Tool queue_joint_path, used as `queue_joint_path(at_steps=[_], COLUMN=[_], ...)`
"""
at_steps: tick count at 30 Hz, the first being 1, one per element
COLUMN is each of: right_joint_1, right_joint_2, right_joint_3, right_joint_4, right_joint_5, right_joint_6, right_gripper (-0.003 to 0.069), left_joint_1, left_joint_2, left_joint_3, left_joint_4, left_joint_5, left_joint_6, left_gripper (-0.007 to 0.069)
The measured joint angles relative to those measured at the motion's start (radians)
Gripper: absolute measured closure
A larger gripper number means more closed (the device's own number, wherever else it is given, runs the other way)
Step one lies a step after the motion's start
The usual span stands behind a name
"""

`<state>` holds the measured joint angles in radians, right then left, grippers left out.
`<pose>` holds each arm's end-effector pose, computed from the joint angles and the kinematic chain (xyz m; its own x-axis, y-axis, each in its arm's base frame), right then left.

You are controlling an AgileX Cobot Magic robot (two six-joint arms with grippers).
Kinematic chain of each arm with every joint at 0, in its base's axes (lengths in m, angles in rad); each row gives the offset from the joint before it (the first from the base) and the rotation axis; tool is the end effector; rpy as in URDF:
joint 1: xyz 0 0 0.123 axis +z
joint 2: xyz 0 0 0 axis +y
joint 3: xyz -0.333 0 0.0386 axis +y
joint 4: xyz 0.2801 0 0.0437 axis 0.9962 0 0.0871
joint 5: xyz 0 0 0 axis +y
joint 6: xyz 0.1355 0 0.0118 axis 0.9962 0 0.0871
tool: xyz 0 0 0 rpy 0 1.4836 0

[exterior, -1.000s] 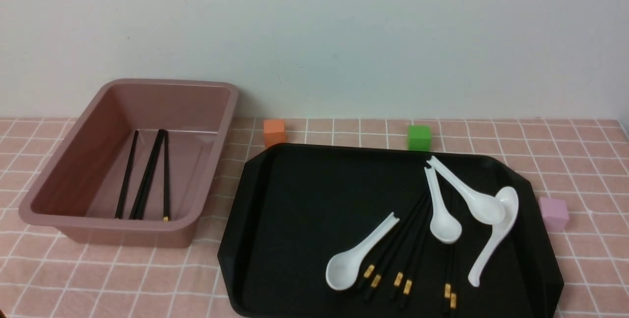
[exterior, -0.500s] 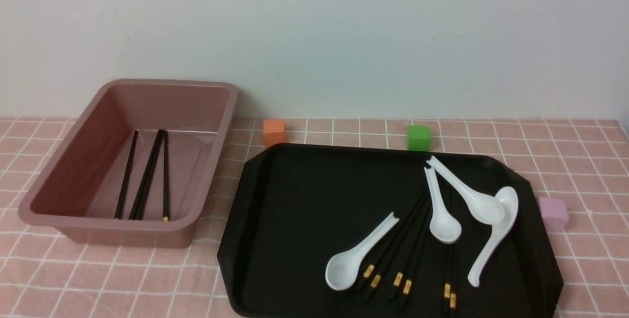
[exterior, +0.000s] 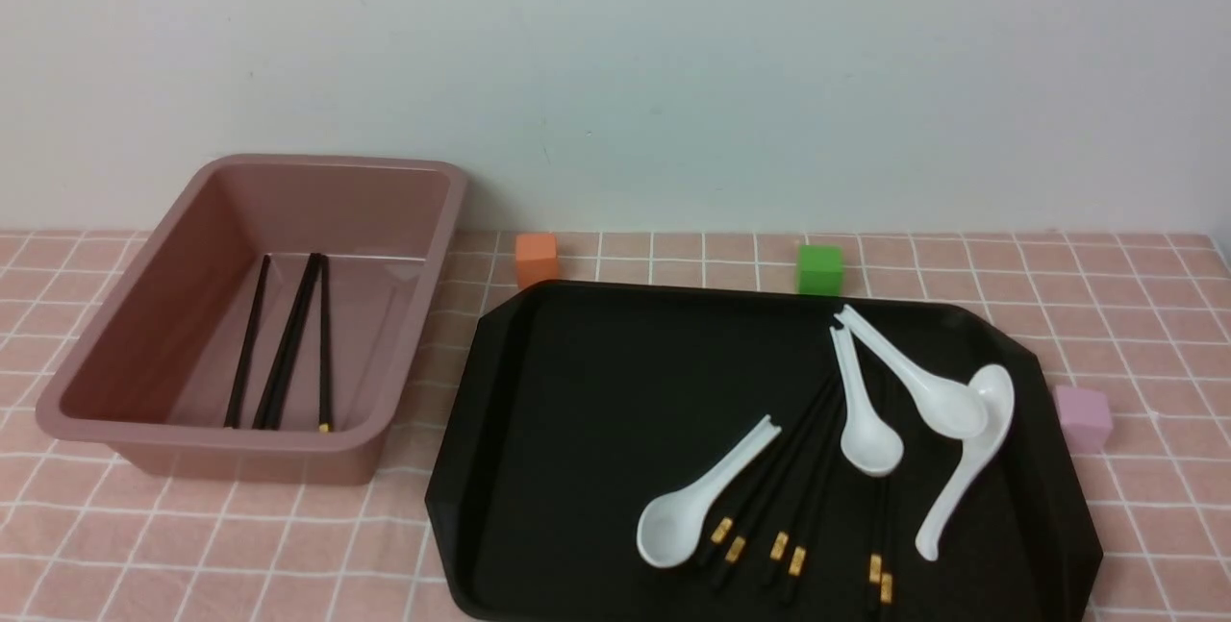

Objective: On pink tablecloth take chopsticks from black tray and put them in box.

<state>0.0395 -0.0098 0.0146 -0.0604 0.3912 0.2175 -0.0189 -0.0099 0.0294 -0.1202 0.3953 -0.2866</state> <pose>0.0766 -0.0001 0.1594 -0.3019 0.1491 -0.9416 0.0314 0.9887 0.1465 0.0761 -0.0077 0.1531 -0.3186 -0.3808 -0.8680 -0.0659 0.9224 -0.3805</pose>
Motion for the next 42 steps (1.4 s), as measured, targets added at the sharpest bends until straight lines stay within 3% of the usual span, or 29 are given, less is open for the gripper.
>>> queue_joint_path(at_steps=[42], right_joint_1=[0.000], right_joint_2=[0.000], right_joint_3=[0.000], right_joint_4=[-0.001], right_joint_5=[0.000], right_joint_6=[0.000], right_gripper=[0.0419], left_joint_1=[0.000], left_joint_2=[0.000], left_joint_3=[0.000], left_joint_4=[-0.001], left_joint_5=[0.000], left_joint_6=[0.000], left_gripper=[0.0608])
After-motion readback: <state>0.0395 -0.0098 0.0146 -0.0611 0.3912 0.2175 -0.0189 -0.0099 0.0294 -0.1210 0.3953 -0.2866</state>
